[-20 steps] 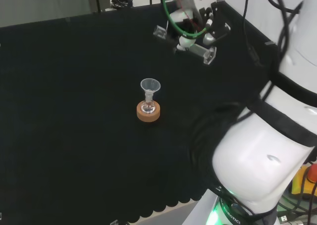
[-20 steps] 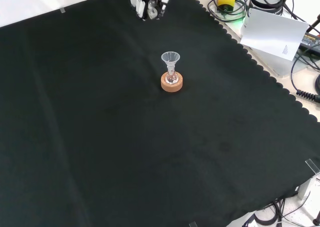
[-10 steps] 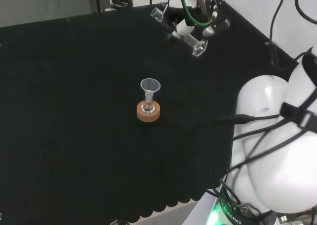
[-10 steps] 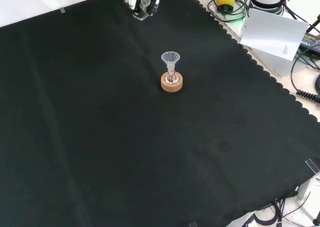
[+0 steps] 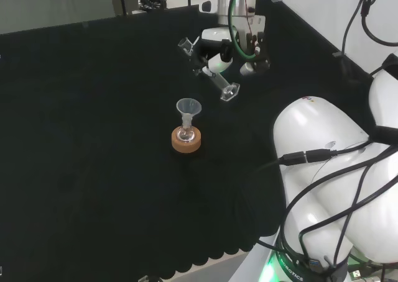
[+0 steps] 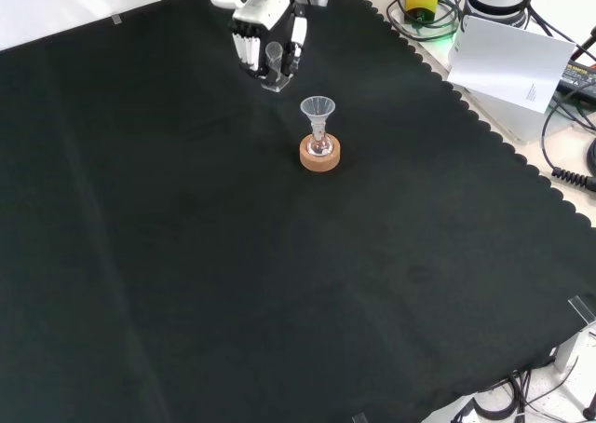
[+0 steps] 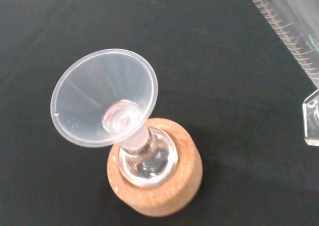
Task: Put the graduated cylinder back on the table.
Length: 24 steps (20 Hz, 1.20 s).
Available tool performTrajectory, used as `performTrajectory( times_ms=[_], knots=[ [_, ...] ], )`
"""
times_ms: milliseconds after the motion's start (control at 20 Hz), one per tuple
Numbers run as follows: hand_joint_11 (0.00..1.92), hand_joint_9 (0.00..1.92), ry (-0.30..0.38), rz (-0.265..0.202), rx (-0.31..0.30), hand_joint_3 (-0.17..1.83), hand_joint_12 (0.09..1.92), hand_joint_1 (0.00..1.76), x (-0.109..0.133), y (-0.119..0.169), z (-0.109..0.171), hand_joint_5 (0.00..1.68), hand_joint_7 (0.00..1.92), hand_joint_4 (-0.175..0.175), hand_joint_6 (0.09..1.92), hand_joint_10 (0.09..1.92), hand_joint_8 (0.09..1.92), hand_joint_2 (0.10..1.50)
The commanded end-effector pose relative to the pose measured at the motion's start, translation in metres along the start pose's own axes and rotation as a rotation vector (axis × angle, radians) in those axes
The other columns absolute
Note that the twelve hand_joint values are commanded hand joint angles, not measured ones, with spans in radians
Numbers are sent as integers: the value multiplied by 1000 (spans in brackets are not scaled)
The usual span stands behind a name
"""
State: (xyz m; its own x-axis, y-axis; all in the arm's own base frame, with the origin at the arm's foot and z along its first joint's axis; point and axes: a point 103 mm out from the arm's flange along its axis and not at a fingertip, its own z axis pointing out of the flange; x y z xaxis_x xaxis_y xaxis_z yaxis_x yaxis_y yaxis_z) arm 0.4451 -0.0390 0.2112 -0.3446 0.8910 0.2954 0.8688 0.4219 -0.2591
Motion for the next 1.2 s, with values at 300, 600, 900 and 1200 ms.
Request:
performTrajectory(
  times_ms=[300,600,900,1200],
  knots=[
    [1164,1391,162,-45,-270,0,810,1258,-37,30,7,977,1004,-175,1003,87,992,1111],
    [1160,1389,244,-66,-316,1,810,1258,-46,45,20,976,1001,-175,1006,87,995,1112],
    [1156,1386,297,-79,-335,1,810,1257,-53,59,28,973,998,-175,1011,87,1001,1114],
    [1151,1384,344,-78,-358,2,811,1189,-58,67,36,981,1068,-168,1010,87,738,1116]
  ],
)
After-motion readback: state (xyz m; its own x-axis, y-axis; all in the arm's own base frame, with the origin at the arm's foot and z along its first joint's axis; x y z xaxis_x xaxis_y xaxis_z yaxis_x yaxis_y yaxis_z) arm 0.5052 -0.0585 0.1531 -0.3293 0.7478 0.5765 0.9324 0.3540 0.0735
